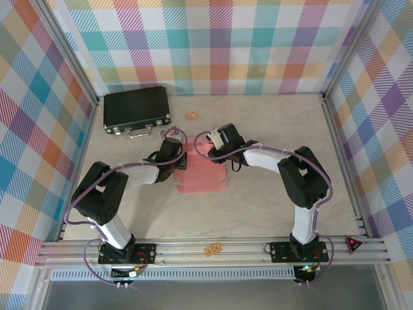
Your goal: Fold the paper box
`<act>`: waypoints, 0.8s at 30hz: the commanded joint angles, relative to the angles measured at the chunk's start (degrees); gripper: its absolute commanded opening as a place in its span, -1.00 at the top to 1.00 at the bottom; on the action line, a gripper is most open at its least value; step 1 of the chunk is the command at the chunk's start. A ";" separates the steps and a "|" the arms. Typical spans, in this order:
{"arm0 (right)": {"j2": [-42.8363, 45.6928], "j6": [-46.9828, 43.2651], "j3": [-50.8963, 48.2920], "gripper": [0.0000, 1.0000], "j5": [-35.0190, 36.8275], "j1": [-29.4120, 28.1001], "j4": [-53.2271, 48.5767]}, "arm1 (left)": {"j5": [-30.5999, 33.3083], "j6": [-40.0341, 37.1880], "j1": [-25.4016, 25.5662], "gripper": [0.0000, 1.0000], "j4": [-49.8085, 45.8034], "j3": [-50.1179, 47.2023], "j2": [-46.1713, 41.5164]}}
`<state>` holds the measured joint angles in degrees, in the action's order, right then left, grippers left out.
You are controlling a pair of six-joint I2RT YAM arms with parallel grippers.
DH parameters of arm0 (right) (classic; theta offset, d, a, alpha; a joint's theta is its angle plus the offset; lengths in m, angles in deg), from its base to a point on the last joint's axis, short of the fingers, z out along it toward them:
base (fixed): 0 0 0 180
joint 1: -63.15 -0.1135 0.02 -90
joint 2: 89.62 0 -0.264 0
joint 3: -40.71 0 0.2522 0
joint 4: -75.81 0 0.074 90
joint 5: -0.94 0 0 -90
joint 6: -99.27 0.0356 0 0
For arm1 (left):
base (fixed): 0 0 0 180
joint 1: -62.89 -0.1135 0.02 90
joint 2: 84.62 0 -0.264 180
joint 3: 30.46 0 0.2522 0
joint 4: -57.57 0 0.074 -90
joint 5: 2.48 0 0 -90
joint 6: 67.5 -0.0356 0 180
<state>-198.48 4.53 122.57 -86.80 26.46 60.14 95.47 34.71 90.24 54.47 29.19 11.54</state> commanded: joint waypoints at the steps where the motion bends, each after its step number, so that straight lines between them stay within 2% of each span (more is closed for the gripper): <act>1: -1.61 4.53 -0.92 0.25 4.93 -1.11 4.84 | -1.08 0.05 0.89 1.00 -0.15 -0.54 -0.81; 7: -3.19 6.75 -0.37 0.27 7.87 -1.58 6.61 | -1.43 -0.78 0.91 1.00 -0.11 -0.43 -0.81; 19: -5.57 7.65 1.42 0.63 16.45 -3.21 5.51 | -2.49 -0.97 0.93 1.00 -0.28 0.18 0.05; 24: -6.35 9.06 2.41 0.70 20.28 -3.80 3.83 | -2.84 -0.78 0.94 1.00 -0.46 0.35 0.45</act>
<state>-203.27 12.73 123.36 -70.06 23.43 65.12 94.25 34.52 90.24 54.47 29.19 11.54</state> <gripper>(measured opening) 0.156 0.050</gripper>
